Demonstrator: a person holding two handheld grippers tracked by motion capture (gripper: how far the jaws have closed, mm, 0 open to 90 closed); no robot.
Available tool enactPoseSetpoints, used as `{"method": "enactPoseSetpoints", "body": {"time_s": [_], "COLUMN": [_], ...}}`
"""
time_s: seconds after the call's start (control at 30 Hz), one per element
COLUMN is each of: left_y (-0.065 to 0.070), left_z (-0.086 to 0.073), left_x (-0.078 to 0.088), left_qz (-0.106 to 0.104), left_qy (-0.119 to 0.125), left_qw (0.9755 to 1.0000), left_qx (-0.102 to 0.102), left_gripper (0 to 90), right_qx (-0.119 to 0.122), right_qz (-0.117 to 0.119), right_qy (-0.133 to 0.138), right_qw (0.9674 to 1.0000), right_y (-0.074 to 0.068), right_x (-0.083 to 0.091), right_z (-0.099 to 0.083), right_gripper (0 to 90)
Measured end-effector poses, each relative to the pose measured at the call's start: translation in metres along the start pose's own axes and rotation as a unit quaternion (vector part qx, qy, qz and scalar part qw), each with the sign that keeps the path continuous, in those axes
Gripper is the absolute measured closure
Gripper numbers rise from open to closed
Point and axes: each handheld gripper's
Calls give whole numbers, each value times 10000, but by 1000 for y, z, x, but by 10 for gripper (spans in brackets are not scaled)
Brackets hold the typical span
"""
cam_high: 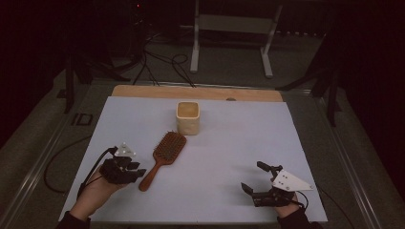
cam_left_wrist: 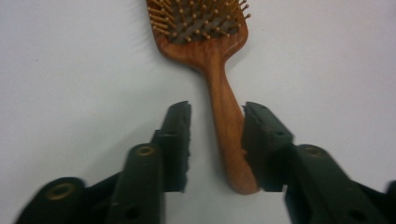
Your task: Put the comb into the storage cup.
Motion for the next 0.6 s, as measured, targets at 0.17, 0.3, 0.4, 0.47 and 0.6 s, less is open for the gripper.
{"method": "enactPoseSetpoints", "body": {"time_s": [0.17, 0.3, 0.4, 0.47, 0.6], "left_y": [4, 8, 9, 9, 11], "left_z": [9, 15, 20, 24, 31], "left_x": [-4, -7, -9, -8, -5], "left_qz": [147, 200, 292, 316, 276], "left_qy": [-87, -179, -182, -143, -161], "left_qw": [9999, 9996, 9993, 9993, 9994], "left_qx": [1, 23, 120, 115, 119], "left_gripper": [436, 289, 179, 87, 20], "right_qx": [11, 21, 14, 23, 15], "right_qz": [16, 17, 24, 27, 31], "right_qy": [4, 9, 0, -5, -10], "right_qw": [10000, 10000, 10000, 10000, 10000], "right_y": [0, 0, 0, -1, -1], "right_x": [0, 0, -1, -1, 0], "right_z": [0, 0, 0, 0, 0], "right_gripper": [89, 89, 89, 89, 89]}}
Point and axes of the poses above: each handheld gripper's, and its own axes: x roughly backward along the jaws, z roughly out of its top, y roughly to its right, and after that the axes turned 13 degrees about -z, right-handed
